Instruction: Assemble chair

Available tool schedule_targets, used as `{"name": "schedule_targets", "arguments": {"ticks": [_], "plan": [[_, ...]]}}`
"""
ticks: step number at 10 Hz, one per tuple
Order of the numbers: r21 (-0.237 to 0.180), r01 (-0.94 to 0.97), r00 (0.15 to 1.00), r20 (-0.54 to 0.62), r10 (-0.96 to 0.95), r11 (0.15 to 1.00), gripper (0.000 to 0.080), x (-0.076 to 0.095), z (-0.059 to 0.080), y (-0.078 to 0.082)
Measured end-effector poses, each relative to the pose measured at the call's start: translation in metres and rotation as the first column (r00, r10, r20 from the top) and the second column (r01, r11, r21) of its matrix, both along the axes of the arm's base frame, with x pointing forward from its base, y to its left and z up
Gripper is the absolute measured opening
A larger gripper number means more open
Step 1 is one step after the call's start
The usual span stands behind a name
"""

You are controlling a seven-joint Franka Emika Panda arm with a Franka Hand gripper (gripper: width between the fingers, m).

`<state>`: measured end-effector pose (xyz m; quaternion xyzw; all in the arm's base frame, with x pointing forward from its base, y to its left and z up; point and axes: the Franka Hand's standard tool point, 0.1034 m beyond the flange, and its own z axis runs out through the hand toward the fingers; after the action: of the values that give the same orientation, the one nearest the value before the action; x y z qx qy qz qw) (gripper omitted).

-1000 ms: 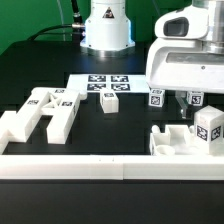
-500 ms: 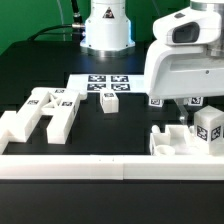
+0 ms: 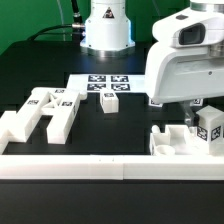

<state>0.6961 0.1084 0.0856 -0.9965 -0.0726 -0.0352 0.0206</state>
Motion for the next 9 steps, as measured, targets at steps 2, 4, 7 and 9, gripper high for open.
{"name": "schedule_targets", "arguments": {"ticks": [2,4,7,9], "plan": [[0.001,0.006,1.0,-0.001,-0.006,1.0,0.0288,-0.0001,-0.0003,-0.0002],[0.008,0.084,0.996,-0.005,-0.084,0.996,0.0288,-0.0002,-0.0005,0.0002],[0.023,0.295,0.955,-0.015,-0.295,0.955,0.0288,0.0008,-0.0013,-0.0055],[0.029,0.423,0.906,-0.026,-0.422,0.906,0.0289,0.0006,-0.0018,-0.0062]]}}
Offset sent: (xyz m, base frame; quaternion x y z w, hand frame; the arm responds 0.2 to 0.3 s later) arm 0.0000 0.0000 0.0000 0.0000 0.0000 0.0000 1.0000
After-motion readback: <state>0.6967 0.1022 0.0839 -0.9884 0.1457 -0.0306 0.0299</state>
